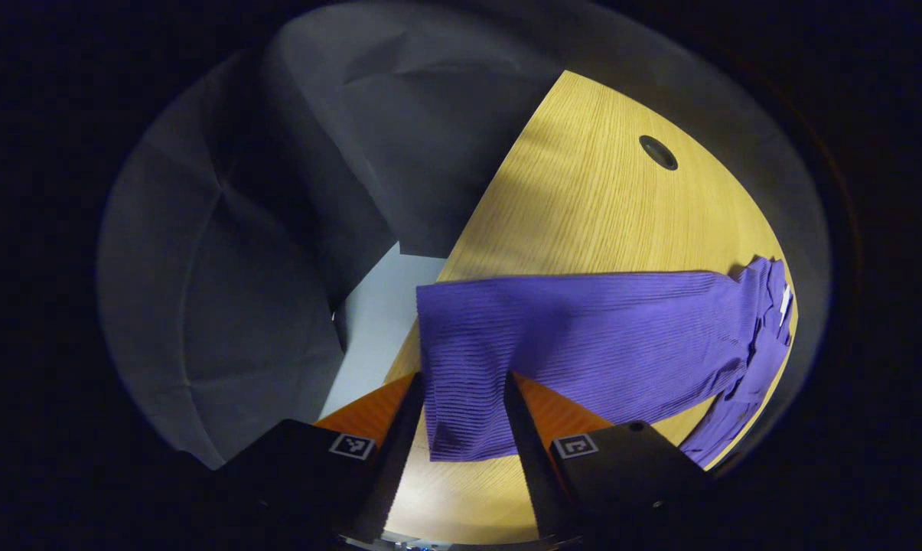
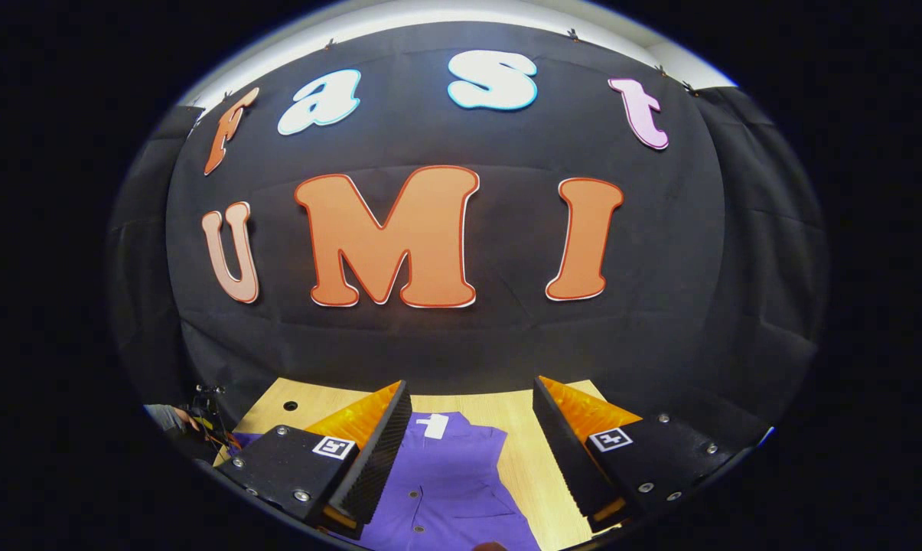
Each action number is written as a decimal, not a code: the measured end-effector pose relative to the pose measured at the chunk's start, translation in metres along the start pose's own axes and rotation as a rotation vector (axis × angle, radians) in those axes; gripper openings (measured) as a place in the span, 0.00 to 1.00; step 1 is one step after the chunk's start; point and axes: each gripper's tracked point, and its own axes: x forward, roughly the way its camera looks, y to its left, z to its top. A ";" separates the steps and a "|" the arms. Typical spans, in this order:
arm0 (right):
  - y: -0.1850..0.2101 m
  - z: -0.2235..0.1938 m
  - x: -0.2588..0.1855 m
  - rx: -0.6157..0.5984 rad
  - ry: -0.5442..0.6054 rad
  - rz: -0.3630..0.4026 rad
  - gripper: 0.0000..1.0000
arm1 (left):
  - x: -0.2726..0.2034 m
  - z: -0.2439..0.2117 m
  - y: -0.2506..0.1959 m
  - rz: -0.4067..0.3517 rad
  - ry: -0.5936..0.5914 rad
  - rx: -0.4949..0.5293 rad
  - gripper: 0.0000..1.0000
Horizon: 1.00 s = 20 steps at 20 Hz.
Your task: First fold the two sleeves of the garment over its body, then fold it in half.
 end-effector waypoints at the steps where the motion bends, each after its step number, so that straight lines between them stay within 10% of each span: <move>1: -0.003 -0.001 -0.001 0.002 0.003 -0.003 1.00 | -0.001 0.003 -0.004 -0.006 -0.010 -0.002 0.58; 5: -0.014 -0.005 0.002 0.003 0.012 -0.006 0.95 | -0.003 0.000 -0.022 -0.040 -0.003 -0.011 0.09; 20: -0.053 -0.012 0.013 0.020 0.034 0.044 0.95 | -0.182 -0.005 -0.178 -0.257 -0.200 0.314 0.05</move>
